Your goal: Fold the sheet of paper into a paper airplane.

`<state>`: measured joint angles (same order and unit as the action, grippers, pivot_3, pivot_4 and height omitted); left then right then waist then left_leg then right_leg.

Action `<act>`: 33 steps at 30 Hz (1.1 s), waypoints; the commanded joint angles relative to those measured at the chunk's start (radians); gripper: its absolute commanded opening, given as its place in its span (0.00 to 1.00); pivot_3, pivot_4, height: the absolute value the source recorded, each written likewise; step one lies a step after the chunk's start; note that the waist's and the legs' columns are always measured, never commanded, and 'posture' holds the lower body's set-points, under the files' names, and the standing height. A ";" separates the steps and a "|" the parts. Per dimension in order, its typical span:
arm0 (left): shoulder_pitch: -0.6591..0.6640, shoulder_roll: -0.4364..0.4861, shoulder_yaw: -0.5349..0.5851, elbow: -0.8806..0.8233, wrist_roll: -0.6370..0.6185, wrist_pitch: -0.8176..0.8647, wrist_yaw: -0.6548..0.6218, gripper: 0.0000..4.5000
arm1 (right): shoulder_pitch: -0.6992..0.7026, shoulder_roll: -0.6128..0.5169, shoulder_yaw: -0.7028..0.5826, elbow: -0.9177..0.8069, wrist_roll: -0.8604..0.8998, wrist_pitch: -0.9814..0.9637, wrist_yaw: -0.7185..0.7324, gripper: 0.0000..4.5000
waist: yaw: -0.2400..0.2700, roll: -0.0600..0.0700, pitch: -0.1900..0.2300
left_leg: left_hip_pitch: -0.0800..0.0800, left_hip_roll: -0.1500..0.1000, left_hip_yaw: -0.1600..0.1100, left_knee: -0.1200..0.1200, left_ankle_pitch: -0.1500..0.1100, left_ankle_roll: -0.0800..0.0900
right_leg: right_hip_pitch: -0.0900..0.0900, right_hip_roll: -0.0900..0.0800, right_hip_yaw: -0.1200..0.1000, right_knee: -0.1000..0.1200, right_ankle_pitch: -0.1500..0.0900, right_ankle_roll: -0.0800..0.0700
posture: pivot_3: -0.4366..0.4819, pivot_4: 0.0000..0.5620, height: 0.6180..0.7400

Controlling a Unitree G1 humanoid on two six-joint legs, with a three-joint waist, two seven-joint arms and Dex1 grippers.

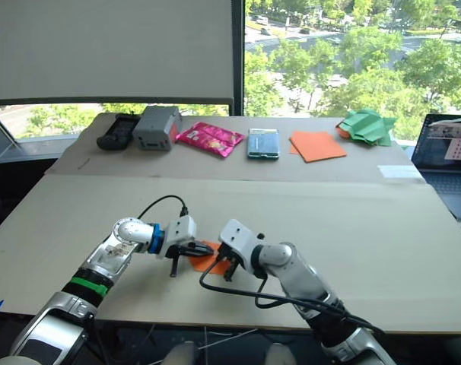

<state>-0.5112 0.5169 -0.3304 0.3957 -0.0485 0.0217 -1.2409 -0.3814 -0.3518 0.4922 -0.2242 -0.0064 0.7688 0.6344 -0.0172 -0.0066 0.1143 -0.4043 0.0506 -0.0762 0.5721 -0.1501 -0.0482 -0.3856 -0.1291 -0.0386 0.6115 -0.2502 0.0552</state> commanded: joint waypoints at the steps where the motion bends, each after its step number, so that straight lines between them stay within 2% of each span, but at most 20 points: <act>1: 0.063 0.047 -0.028 0.056 0.042 0.051 -0.022 0.03 | 0.016 -0.008 0.025 0.049 -0.007 0.052 0.005 0.01 | 0.000 0.000 0.000 | 0.000 0.000 0.000 0.000 0.000 0.000 | 0.000 0.000 0.000 0.000 0.000 0.000 | 0.48 0.27 0.69; 24: 0.146 0.176 0.021 0.110 0.060 -0.007 0.001 0.03 | 0.003 -0.011 0.039 0.068 -0.011 0.049 0.010 0.01 | -0.022 0.004 -0.004 | 0.006 0.001 0.000 -0.003 -0.001 -0.001 | -0.001 -0.001 0.000 0.000 -0.001 -0.001 | 0.48 0.27 0.69; 33: 0.128 0.203 0.039 0.147 0.064 -0.035 0.005 0.03 | -0.003 -0.010 0.040 0.075 -0.013 0.044 0.014 0.01 | -0.023 0.009 -0.007 | 0.006 0.001 0.000 -0.003 -0.002 -0.002 | -0.001 -0.001 0.000 0.000 -0.001 -0.001 | 0.48 0.27 0.69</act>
<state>-0.4358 0.6884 -0.2390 0.4320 -0.0740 -0.0468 -1.2400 -0.4030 -0.3452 0.5095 -0.1983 -0.0071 0.7691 0.6440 -0.0401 0.0023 0.1075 -0.3986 0.0518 -0.0764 0.5689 -0.1516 -0.0502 -0.3868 -0.1302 -0.0386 0.6113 -0.2508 0.0541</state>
